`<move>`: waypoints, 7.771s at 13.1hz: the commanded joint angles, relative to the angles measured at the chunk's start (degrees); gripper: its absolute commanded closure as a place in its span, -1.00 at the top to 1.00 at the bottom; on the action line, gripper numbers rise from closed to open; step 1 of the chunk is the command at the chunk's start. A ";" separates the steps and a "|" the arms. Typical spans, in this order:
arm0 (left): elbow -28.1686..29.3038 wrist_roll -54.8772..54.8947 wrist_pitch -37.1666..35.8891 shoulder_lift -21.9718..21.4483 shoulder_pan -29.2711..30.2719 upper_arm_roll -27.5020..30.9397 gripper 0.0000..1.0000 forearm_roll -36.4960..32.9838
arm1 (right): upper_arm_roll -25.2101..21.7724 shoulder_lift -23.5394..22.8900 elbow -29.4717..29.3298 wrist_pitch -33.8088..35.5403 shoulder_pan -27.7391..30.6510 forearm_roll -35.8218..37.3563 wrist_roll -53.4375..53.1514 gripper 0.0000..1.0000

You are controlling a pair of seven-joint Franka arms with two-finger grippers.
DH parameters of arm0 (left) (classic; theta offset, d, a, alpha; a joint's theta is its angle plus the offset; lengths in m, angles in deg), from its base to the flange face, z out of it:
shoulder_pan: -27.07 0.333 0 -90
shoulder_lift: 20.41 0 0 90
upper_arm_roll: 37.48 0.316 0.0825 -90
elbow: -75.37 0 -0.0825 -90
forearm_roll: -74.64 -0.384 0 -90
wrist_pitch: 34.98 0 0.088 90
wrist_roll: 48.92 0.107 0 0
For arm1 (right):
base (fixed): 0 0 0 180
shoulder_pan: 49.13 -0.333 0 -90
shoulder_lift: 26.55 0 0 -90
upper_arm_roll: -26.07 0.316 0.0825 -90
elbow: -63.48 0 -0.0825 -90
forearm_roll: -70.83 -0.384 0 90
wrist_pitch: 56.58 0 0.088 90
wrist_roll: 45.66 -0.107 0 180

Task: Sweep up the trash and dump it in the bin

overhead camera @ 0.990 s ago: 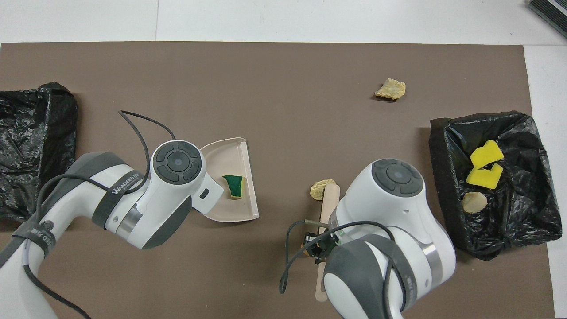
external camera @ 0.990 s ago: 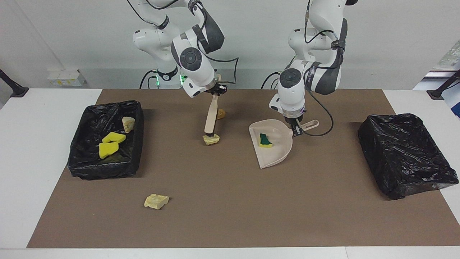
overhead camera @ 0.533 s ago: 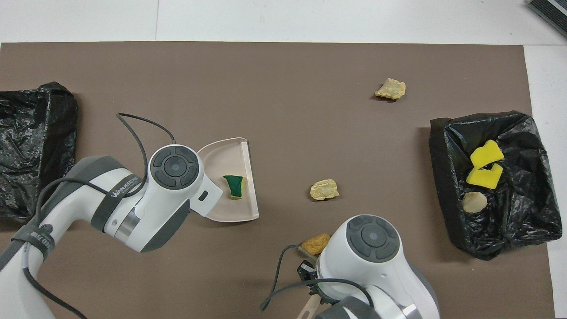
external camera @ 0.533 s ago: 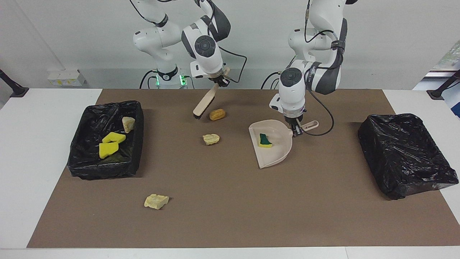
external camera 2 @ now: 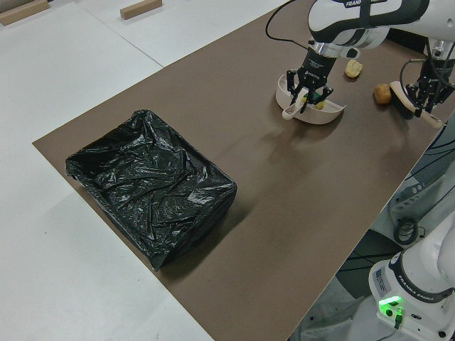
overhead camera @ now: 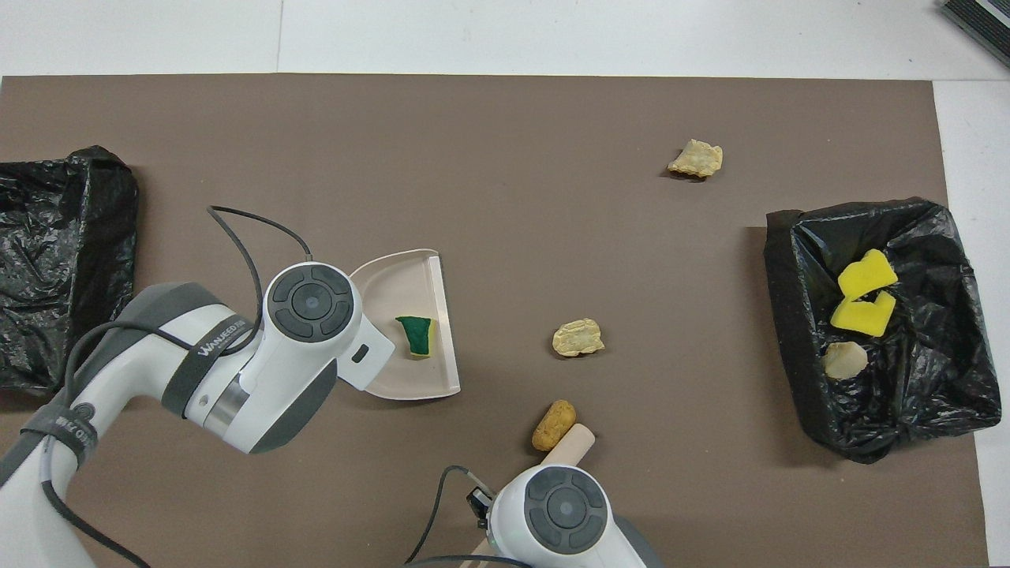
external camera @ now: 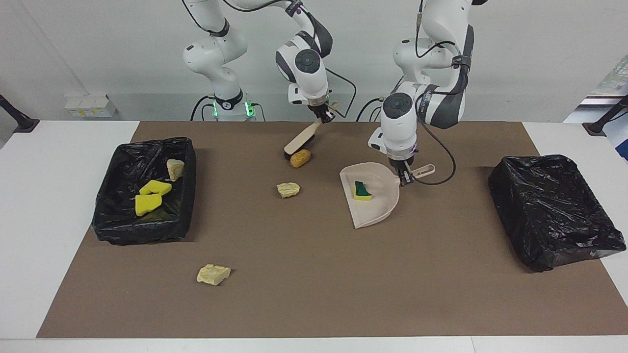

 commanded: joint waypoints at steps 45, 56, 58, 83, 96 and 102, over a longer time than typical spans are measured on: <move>4.01 2.27 2.23 -2.98 1.51 0.30 -1.00 1.39 | -0.73 -12.16 -15.69 -2.72 7.07 -13.03 59.70 -1.00; -0.90 -1.93 2.50 0.00 2.04 0.65 -1.00 1.39 | -0.81 -6.60 -18.84 18.83 29.04 17.89 60.13 -1.00; -4.93 -6.58 1.01 3.76 1.69 0.65 -1.00 1.56 | -0.82 -8.52 -20.41 17.43 32.98 25.62 60.74 -1.00; -4.34 -8.28 -3.22 3.35 1.33 0.56 -1.00 1.74 | 16.85 -33.16 -47.93 20.74 38.10 22.40 73.05 -1.00; -3.28 -8.10 -2.25 3.26 1.69 0.47 -1.00 1.74 | 17.81 -35.44 -43.11 12.86 28.53 25.51 65.14 -1.00; -3.72 -2.94 -1.20 3.44 1.95 0.74 -1.00 1.74 | 23.71 -35.17 -41.87 12.14 29.31 18.81 63.65 -1.00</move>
